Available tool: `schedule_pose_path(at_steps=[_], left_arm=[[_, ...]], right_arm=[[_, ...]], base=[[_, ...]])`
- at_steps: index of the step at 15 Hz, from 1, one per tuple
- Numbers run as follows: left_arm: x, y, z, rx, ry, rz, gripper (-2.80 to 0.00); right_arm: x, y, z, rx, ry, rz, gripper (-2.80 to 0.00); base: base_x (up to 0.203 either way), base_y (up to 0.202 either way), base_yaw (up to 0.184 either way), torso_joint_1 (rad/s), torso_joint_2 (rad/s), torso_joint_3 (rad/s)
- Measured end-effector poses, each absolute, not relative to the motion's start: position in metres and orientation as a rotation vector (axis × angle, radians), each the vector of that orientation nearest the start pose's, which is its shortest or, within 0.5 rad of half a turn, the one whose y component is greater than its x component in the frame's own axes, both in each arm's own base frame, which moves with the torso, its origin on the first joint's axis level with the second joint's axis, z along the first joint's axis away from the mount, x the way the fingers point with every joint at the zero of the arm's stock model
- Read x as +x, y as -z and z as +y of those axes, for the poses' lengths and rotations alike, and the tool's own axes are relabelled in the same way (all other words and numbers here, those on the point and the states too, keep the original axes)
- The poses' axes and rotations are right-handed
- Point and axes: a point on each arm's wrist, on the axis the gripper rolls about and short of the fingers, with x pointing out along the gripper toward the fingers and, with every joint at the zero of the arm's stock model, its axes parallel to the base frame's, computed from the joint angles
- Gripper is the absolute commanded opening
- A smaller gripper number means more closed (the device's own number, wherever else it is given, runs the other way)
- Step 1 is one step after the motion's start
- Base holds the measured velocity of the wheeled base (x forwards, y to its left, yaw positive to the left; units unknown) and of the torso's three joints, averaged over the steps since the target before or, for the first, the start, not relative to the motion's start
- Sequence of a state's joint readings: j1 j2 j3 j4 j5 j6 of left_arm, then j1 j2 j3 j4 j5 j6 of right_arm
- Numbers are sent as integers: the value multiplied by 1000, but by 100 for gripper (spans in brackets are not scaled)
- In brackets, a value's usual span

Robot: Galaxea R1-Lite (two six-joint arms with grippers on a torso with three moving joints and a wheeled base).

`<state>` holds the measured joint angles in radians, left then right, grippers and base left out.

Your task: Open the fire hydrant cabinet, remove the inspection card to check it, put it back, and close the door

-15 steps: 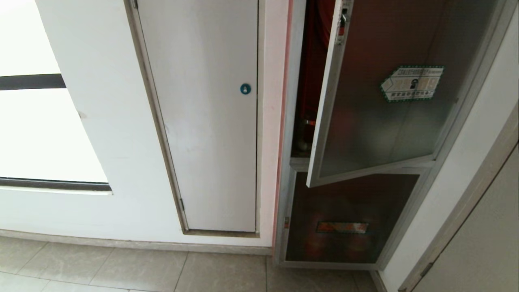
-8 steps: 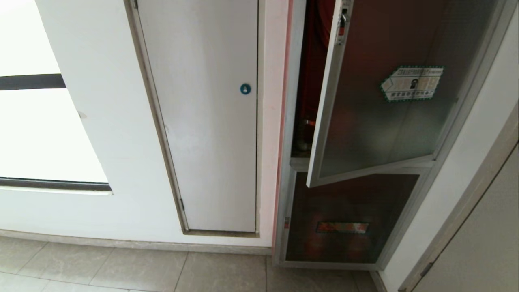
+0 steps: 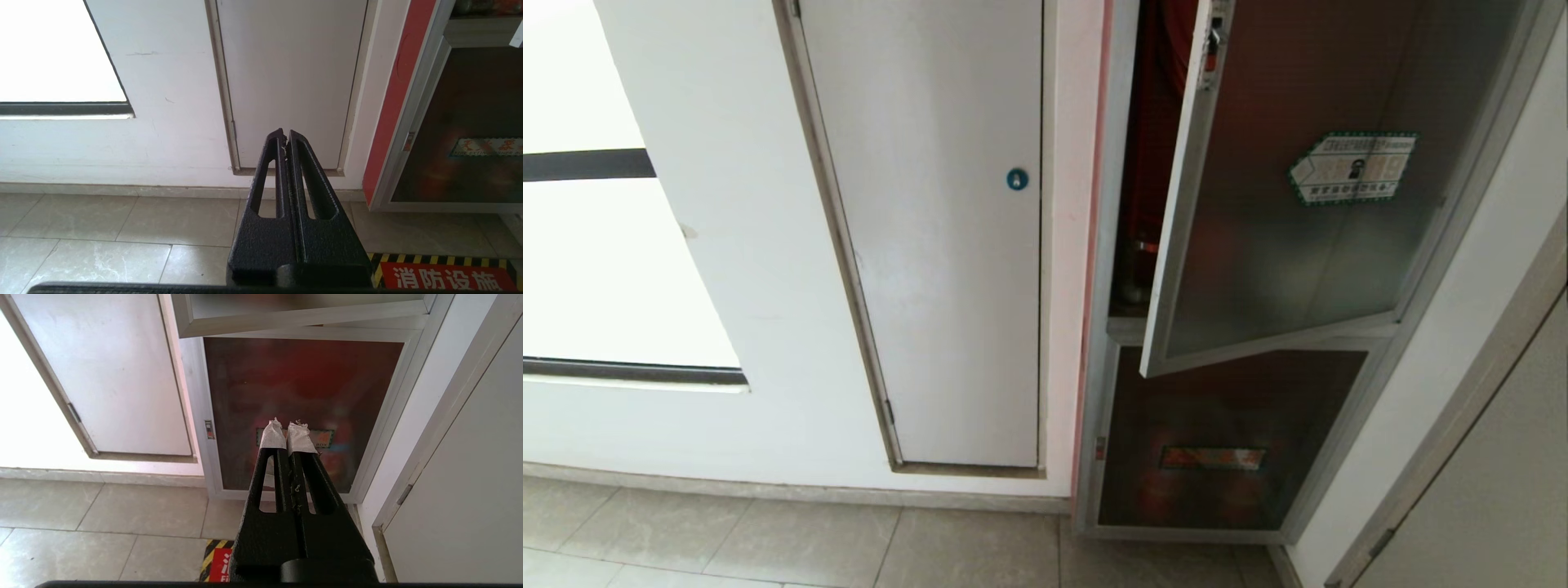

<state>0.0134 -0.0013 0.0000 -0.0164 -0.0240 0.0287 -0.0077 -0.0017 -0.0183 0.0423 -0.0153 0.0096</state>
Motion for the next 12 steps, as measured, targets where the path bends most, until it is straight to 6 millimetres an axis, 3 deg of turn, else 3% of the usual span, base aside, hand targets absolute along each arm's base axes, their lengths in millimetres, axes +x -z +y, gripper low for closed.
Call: schedule_pose_path(at_steps=[6,12], left_arm=[[-23,-77,-1,30,11,-18,-280],[-23,-77,-1,32,11,-18,-280]], right_arm=[[-24,-76,0,9,23,22,-280],[-24,-76,0,9,23,23,-280]], base=[[8,0,-1,0,0,1],[187,0,-2,6,-2,0]])
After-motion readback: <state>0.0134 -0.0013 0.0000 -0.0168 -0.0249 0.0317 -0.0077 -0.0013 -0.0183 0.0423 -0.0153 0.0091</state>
